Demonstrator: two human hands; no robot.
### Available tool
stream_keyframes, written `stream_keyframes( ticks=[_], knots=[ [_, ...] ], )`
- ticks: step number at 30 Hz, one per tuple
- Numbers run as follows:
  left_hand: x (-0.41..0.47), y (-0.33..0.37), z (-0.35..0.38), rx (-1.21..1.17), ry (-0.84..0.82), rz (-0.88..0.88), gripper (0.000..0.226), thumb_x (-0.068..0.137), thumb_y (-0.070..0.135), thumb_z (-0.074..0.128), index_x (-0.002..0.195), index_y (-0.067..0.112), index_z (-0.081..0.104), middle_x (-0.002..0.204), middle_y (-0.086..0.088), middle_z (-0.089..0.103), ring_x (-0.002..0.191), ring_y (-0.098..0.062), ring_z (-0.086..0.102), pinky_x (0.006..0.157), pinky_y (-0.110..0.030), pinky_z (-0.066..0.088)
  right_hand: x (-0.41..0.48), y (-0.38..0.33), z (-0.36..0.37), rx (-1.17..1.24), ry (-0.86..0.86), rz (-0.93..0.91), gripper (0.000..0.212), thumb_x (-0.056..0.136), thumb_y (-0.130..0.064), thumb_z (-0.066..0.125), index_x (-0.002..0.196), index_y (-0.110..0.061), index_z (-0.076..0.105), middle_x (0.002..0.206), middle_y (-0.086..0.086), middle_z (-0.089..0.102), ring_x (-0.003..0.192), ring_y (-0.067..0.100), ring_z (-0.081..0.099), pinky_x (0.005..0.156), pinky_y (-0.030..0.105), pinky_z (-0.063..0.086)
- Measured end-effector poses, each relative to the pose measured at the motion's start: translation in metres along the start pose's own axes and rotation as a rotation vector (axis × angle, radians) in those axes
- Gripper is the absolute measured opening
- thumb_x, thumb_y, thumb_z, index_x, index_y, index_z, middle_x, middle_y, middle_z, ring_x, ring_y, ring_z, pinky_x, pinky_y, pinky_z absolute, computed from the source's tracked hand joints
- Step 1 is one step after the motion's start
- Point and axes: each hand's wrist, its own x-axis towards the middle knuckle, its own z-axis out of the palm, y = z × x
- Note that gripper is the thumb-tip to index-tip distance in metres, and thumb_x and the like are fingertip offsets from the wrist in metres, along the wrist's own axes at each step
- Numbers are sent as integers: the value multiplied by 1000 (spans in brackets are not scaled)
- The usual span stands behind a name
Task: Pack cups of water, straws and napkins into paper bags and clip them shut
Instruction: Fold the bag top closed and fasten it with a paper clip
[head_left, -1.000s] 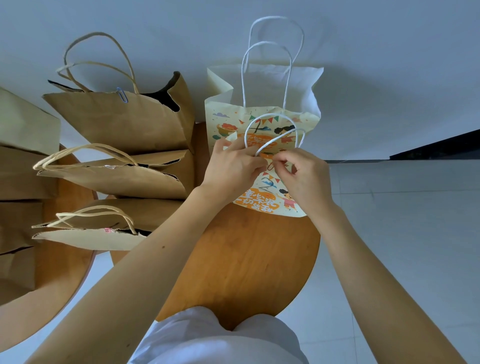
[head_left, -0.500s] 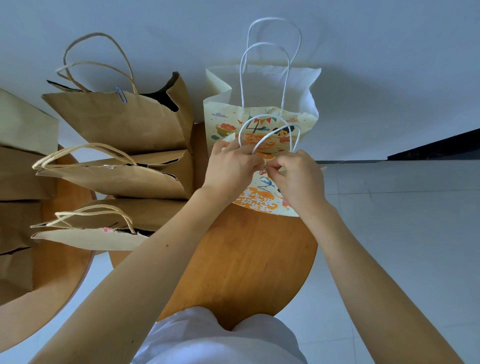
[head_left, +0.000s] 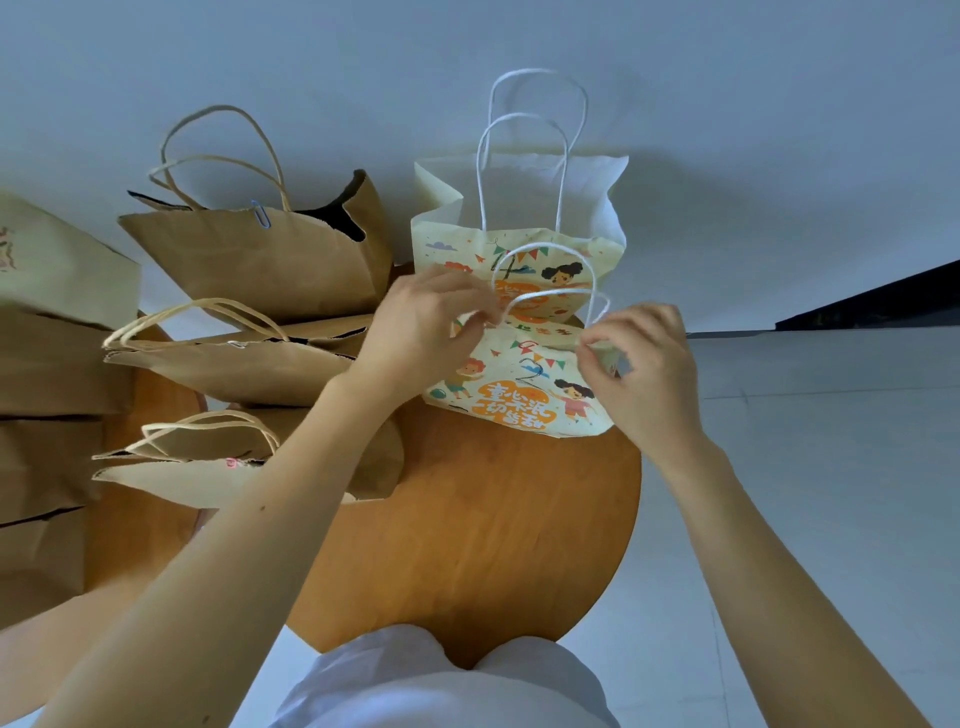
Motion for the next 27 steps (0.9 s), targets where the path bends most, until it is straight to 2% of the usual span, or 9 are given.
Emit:
stream_keyframes(
  ticks=[2,4,6,7,9,11,12,19,27],
  knots=[
    [-1,1,-5,83,1,-107,14,80,18,63,93,12,64,101,-4,65,98,-27,56,78,-45,50,-3,5,-9,2,-173,156,41,74,-24,76,107,-7,58,120,6,58,120,18,40,94,27,37],
    [-1,1,-4,188,-214,-216,49,77,34,71,120,17,53,128,-2,52,125,-26,39,98,-46,36,-7,13,-12,-104,-470,254,75,72,-36,77,134,-13,39,146,0,35,141,19,13,111,33,18],
    [1,3,2,311,-425,-201,72,78,44,68,139,22,36,145,2,33,138,-23,17,107,-43,23,-9,16,-13,-247,-627,219,73,78,-39,70,139,-18,36,148,-1,33,143,18,4,114,35,10],
    [3,5,4,366,-478,-174,70,81,43,65,140,23,35,147,2,29,140,-23,13,108,-42,20,-11,17,-13,-270,-640,220,62,82,-34,67,136,-17,42,144,1,40,142,18,10,112,34,15],
    [4,7,8,412,-460,-140,48,88,35,57,133,23,47,143,1,35,138,-24,15,107,-40,20,-17,16,-12,-266,-577,300,40,88,-22,59,127,-15,54,130,5,54,129,21,37,91,30,38],
    [3,8,10,428,-418,-169,33,93,30,51,124,22,58,134,2,47,134,-24,22,103,-37,22,-27,11,-9,-266,-485,356,31,92,-19,53,122,-14,60,116,7,63,103,21,55,58,20,37],
    [1,9,11,430,-411,-182,30,94,29,50,121,22,60,128,3,52,131,-23,27,100,-35,24,-31,8,-7,-266,-451,364,29,94,-19,51,119,-13,62,113,8,65,95,22,58,54,18,33],
    [-12,20,0,277,-142,-26,8,77,14,72,84,9,74,80,-8,68,79,-35,58,64,-34,37,-50,-14,-24,-241,-228,403,25,92,-18,56,112,-8,67,106,11,69,91,27,62,64,21,34],
    [-49,65,-18,200,-63,42,10,78,16,72,87,12,75,83,-5,69,78,-33,56,63,-32,34,-93,-40,-76,-307,-184,423,20,91,-18,58,104,-12,71,89,11,70,69,17,46,51,24,26]
  ],
)
